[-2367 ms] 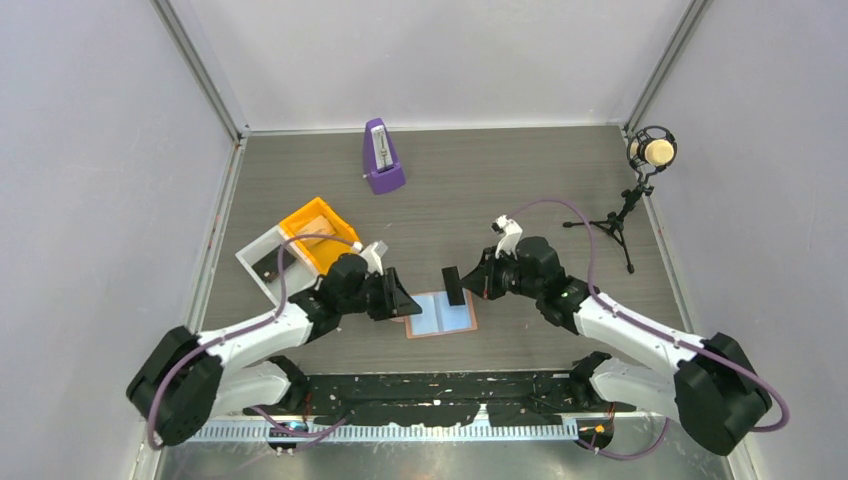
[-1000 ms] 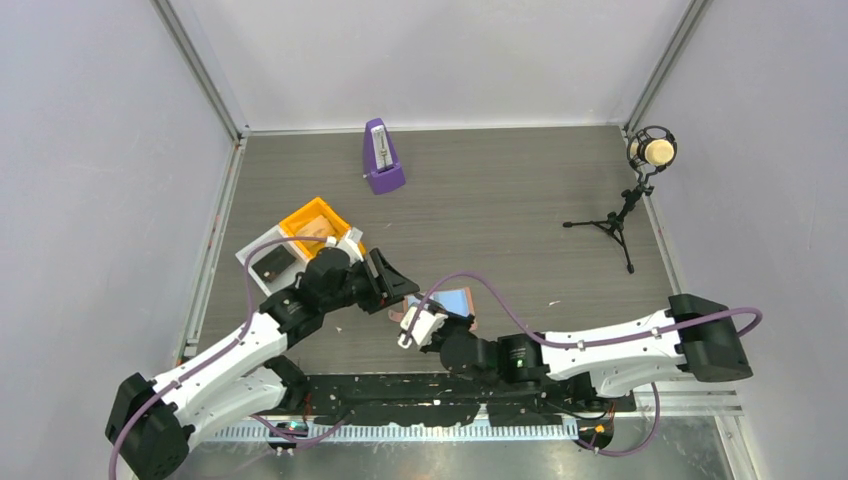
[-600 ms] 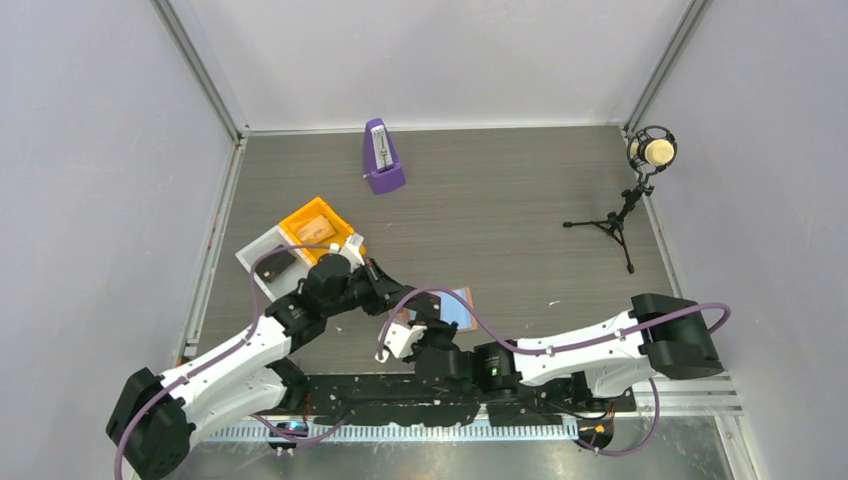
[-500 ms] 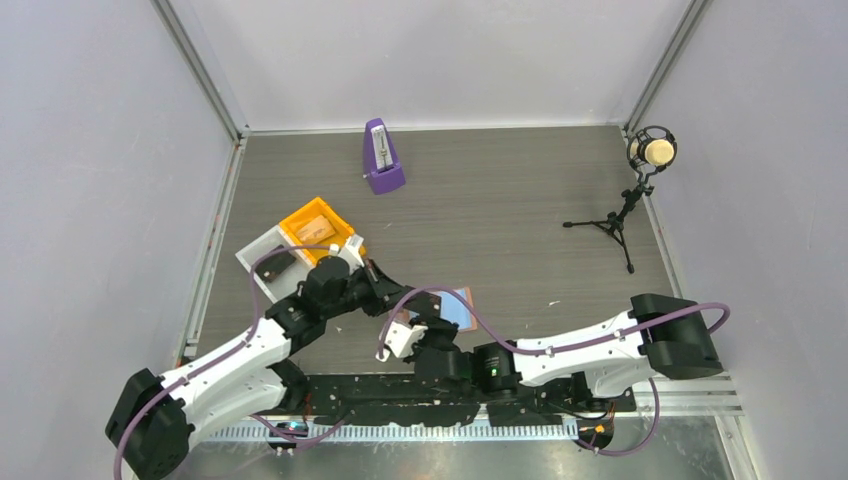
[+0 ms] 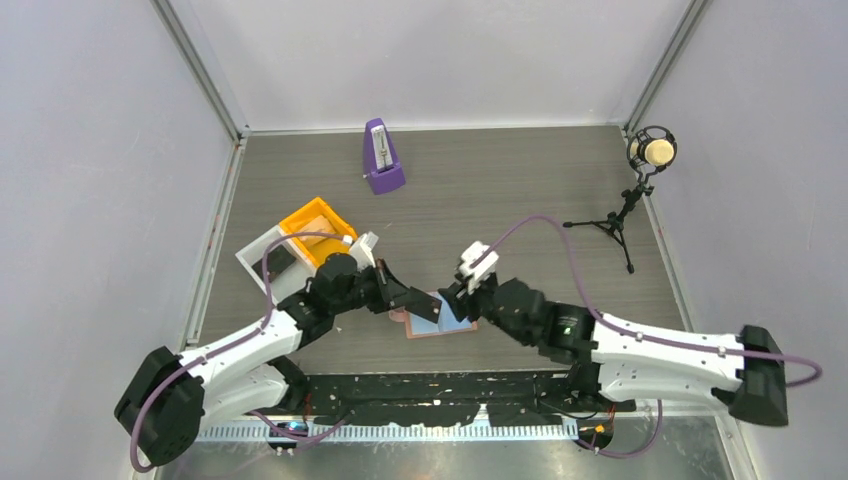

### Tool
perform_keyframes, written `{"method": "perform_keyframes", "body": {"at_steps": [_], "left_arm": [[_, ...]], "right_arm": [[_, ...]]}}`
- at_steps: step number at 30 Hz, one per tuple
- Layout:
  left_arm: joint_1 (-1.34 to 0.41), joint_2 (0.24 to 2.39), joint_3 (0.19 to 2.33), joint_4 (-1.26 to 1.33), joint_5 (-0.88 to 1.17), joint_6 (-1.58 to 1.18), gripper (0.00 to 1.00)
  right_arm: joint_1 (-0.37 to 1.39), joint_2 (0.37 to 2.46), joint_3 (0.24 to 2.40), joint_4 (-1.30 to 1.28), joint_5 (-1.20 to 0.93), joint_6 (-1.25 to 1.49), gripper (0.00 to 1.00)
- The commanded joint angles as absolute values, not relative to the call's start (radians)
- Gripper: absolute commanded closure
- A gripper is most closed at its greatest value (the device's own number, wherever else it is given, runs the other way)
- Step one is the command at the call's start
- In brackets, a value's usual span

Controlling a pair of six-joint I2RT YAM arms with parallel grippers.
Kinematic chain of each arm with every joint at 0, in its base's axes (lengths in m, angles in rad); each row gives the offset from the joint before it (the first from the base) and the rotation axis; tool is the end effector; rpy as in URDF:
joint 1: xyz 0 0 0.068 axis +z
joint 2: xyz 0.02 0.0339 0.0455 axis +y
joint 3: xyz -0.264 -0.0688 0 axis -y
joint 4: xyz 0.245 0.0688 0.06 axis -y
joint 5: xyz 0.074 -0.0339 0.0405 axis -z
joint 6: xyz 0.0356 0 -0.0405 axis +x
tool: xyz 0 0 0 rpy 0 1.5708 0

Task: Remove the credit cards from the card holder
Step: Remove the credit card from the card holder.

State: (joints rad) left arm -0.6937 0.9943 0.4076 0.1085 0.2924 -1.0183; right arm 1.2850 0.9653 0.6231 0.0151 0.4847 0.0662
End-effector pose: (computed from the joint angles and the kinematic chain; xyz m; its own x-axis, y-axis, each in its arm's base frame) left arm 0.1544 -0.1417 0.1994 -0.8743 -0.3330 -0.3530 0.1234 0.5510 -0.8253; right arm 0.0781 0.2069 0.2710 -0.1383 -0.2631 -0.9548 -0.7170 0.6917 -0.0867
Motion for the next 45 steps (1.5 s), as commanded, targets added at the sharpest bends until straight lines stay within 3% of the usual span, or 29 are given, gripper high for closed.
{"method": "perform_keyframes", "body": {"at_steps": [1, 6, 11, 17, 28, 34, 37, 41, 45], "left_arm": [[-0.695, 1.004, 0.369, 0.359, 0.375, -0.901, 1.0], [-0.695, 0.996, 0.371, 0.385, 0.455, -0.821, 1.0], [-0.695, 1.006, 0.448, 0.265, 0.586, -0.727, 1.0], [-0.695, 1.032, 0.498, 0.208, 0.718, -0.691, 1.0], [-0.695, 1.07, 0.519, 0.228, 0.815, -0.686, 1.0], [-0.694, 1.07, 0.531, 0.182, 0.823, -0.658, 1.0], [-0.694, 1.061, 0.542, 0.152, 0.827, -0.639, 1.0], [-0.694, 1.057, 0.56, 0.105, 0.823, -0.614, 0.91], [-0.691, 1.043, 0.595, 0.019, 0.8, -0.577, 0.67]], "right_arm": [[1.109, 0.848, 0.575, 0.01, 0.149, 0.255, 0.47], [0.93, 0.82, 0.547, -0.016, -0.187, 0.319, 0.47], [0.82, 0.842, 0.534, -0.005, -0.389, 0.281, 0.48], [0.761, 0.932, 0.57, 0.01, -0.633, 0.221, 0.57], [0.759, 1.069, 0.63, 0.078, -0.733, 0.223, 0.64], [0.759, 1.114, 0.638, 0.129, -0.774, 0.267, 0.72], [0.759, 1.127, 0.63, 0.148, -0.785, 0.285, 0.81], [0.759, 1.126, 0.607, 0.195, -0.802, 0.318, 0.94], [0.759, 1.112, 0.595, 0.216, -0.742, 0.374, 0.95]]}}
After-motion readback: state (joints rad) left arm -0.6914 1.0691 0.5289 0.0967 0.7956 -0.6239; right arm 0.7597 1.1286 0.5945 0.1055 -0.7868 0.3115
